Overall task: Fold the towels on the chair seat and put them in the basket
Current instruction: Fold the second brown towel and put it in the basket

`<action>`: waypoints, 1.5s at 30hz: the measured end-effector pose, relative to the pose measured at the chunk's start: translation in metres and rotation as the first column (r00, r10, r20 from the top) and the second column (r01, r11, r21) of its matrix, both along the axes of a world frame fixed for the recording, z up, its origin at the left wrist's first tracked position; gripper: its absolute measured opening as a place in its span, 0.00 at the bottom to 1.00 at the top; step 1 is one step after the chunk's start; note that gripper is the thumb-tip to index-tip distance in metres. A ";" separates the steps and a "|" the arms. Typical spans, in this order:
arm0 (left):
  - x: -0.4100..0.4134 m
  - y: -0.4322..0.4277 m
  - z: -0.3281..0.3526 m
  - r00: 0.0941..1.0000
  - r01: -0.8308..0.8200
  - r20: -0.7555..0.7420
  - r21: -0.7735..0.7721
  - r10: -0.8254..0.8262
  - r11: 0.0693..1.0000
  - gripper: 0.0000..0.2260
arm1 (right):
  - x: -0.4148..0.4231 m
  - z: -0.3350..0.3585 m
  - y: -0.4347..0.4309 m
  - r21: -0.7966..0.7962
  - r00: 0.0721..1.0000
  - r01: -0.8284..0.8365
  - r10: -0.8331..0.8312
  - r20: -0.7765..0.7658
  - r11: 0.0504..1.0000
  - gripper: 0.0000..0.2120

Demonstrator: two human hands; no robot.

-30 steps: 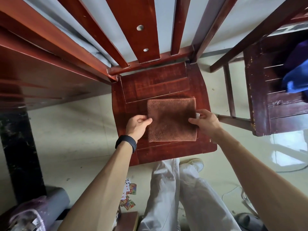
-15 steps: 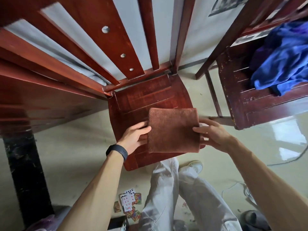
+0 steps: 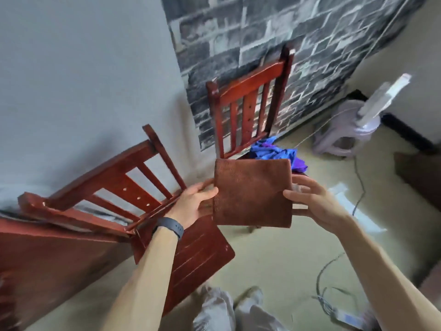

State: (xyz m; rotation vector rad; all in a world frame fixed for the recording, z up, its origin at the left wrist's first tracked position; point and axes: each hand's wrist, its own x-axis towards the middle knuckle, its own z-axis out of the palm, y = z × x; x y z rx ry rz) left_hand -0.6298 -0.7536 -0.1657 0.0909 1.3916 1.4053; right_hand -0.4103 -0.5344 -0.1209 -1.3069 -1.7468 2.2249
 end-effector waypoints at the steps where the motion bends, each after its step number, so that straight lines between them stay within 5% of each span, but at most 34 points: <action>1: 0.004 0.019 0.023 0.999 0.026 -0.031 0.020 -0.026 0.999 0.14 | 0.012 0.023 0.009 0.028 0.999 0.039 -0.038 -0.034 0.999 0.17; 9: 0.066 0.187 0.182 0.922 0.331 -0.279 0.208 -0.269 0.921 0.16 | 0.139 0.158 0.082 0.211 0.892 0.379 -0.296 -0.341 0.901 0.19; 20: 0.188 0.375 0.288 0.829 0.530 -0.421 0.377 -0.368 0.760 0.14 | 0.262 0.247 0.184 0.365 0.661 0.733 -0.476 -0.580 0.574 0.19; 45: 0.338 0.877 0.336 0.668 0.743 -0.530 0.436 -0.522 0.508 0.12 | 0.394 0.294 0.569 0.509 0.448 0.852 -0.676 -0.585 0.124 0.20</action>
